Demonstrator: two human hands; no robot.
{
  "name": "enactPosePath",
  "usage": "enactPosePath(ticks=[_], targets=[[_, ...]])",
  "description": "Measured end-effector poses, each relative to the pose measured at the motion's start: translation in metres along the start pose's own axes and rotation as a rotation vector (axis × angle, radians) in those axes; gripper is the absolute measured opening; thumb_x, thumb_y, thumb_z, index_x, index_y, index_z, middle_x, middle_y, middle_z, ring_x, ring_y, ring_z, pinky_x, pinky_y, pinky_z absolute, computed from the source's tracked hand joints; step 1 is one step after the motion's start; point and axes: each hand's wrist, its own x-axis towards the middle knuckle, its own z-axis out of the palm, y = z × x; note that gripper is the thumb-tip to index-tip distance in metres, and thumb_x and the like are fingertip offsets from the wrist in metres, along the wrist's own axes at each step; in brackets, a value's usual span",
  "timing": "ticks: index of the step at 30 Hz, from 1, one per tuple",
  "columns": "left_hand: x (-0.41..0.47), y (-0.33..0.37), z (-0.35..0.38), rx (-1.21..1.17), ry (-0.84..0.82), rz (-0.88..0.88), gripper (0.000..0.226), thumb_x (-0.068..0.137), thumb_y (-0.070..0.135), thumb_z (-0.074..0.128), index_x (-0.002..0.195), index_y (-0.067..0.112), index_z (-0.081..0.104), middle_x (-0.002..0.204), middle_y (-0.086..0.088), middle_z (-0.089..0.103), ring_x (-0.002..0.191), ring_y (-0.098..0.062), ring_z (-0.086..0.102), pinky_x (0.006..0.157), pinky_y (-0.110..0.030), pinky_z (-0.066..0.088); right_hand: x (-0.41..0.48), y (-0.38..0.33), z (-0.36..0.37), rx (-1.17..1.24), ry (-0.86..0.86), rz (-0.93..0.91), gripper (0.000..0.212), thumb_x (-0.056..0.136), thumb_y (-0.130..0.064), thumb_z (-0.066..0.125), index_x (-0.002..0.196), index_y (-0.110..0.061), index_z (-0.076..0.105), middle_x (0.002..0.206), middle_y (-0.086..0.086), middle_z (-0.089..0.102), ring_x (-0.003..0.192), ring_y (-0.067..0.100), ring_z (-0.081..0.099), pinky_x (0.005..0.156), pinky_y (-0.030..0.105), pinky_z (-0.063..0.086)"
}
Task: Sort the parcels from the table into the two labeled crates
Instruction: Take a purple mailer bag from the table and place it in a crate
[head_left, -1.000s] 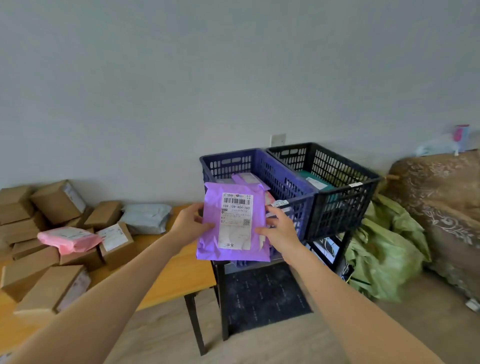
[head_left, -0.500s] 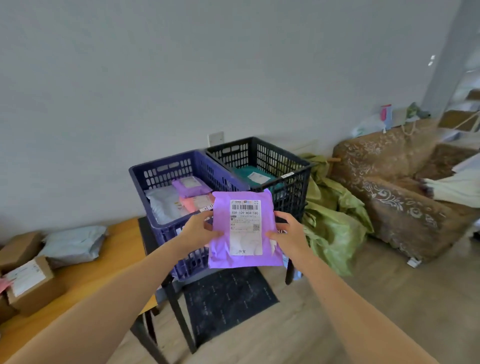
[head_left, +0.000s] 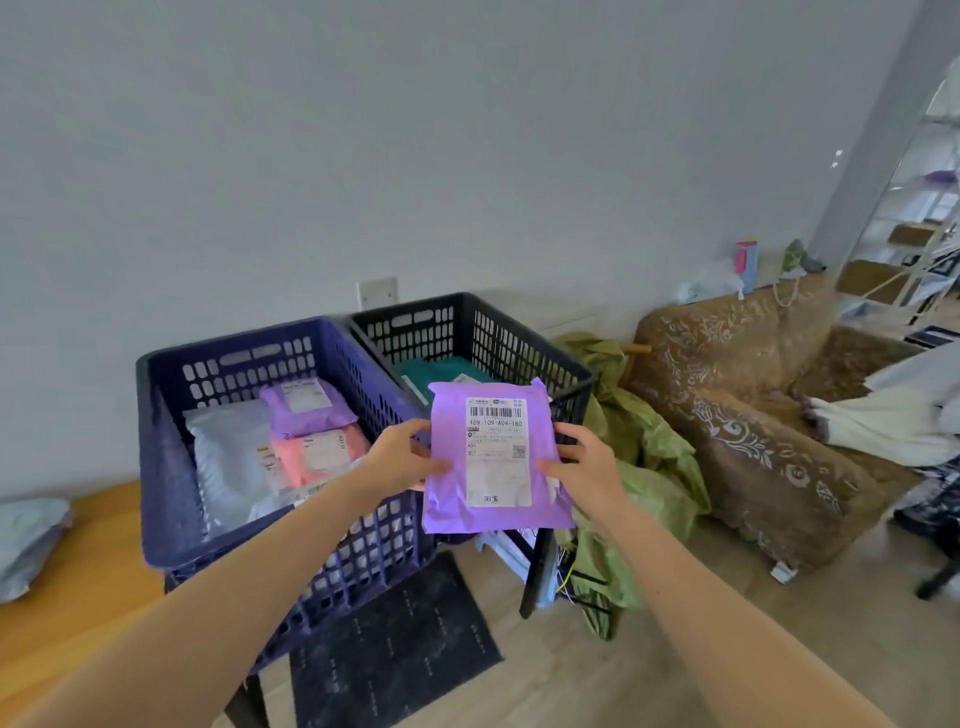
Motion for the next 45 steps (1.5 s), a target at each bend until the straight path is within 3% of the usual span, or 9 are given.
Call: enactPosePath(ticks=[4,8,14,20,24,27,32,38,45], targets=[[0.057,0.010,0.001,-0.073,0.025,-0.001,0.053,0.081,0.003,0.074,0.129,0.013,0.054,0.096,-0.015,0.071,0.086,-0.027,0.071,0.075,-0.041,0.060,0.059,-0.011,-0.007,-0.029,-0.008,-0.008,0.055,0.081,0.006,0.065,0.133,-0.007,0.050,0.116,0.010,0.061,0.100,0.020,0.059,0.072,0.028,0.049],[0.108,0.018,0.000,-0.092,0.061,-0.004,0.056,0.081,0.003,0.073,0.132,0.014,0.051,0.089,-0.012,0.070,0.087,-0.030,0.070,0.081,-0.050,0.057,0.110,-0.022,-0.010,-0.036,-0.026,-0.037,0.052,0.083,0.005,0.064,0.132,-0.009,0.052,0.106,0.000,0.062,0.091,0.005,0.059,0.066,0.018,0.048],[0.160,0.035,-0.005,-0.129,0.074,0.013,0.069,0.080,-0.001,0.072,0.138,0.016,0.040,0.096,-0.016,0.067,0.082,-0.026,0.069,0.076,-0.042,0.059,0.166,-0.028,-0.016,-0.021,-0.009,-0.095,0.054,0.081,0.003,0.068,0.131,-0.013,0.055,0.104,-0.004,0.062,0.088,-0.004,0.056,0.059,0.012,0.046],[0.198,0.046,0.000,-0.202,0.119,-0.025,0.069,0.079,0.001,0.075,0.138,0.016,0.041,0.100,-0.016,0.069,0.072,-0.014,0.067,0.055,-0.019,0.055,0.221,-0.026,-0.031,0.031,0.014,-0.142,0.057,0.078,0.011,0.067,0.129,-0.013,0.058,0.118,0.003,0.065,0.107,0.014,0.062,0.083,0.026,0.051],[0.224,0.043,0.002,-0.197,0.148,-0.055,0.071,0.078,0.004,0.077,0.138,0.016,0.040,0.094,-0.010,0.071,0.067,-0.013,0.067,0.059,-0.022,0.057,0.266,-0.031,-0.037,0.036,-0.047,-0.186,0.057,0.077,0.014,0.066,0.125,-0.016,0.062,0.105,-0.007,0.068,0.095,0.003,0.063,0.073,0.014,0.048],[0.244,0.036,0.001,-0.170,0.211,-0.102,0.072,0.077,0.007,0.079,0.137,0.017,0.040,0.087,-0.006,0.072,0.063,-0.010,0.066,0.061,-0.024,0.058,0.306,-0.031,-0.039,-0.033,-0.154,-0.222,0.058,0.077,0.015,0.065,0.125,-0.017,0.063,0.096,-0.018,0.064,0.090,-0.013,0.056,0.071,0.007,0.043],[0.275,0.021,0.008,0.004,0.331,-0.174,0.075,0.075,0.011,0.080,0.138,0.012,0.039,0.090,-0.006,0.064,0.074,-0.021,0.060,0.079,-0.044,0.055,0.362,-0.027,-0.030,-0.177,-0.412,-0.269,0.057,0.079,0.015,0.064,0.121,-0.023,0.064,0.099,-0.014,0.063,0.093,-0.008,0.058,0.074,0.005,0.043],[0.300,0.005,0.024,0.164,0.319,-0.300,0.079,0.069,0.026,0.087,0.137,0.017,0.047,0.116,-0.007,0.056,0.096,-0.019,0.056,0.088,-0.031,0.047,0.414,-0.005,0.000,-0.344,-0.783,-0.310,0.056,0.077,0.022,0.060,0.121,-0.012,0.066,0.113,0.000,0.066,0.109,0.012,0.060,0.092,0.023,0.046],[0.306,-0.016,0.054,0.165,0.196,-0.417,0.068,0.074,0.016,0.083,0.133,0.013,0.050,0.101,-0.013,0.069,0.083,-0.018,0.065,0.074,-0.028,0.055,0.441,0.014,0.038,-0.624,-1.157,-0.351,0.056,0.077,0.019,0.059,0.121,-0.014,0.066,0.123,0.000,0.062,0.110,0.013,0.058,0.085,0.025,0.051]])
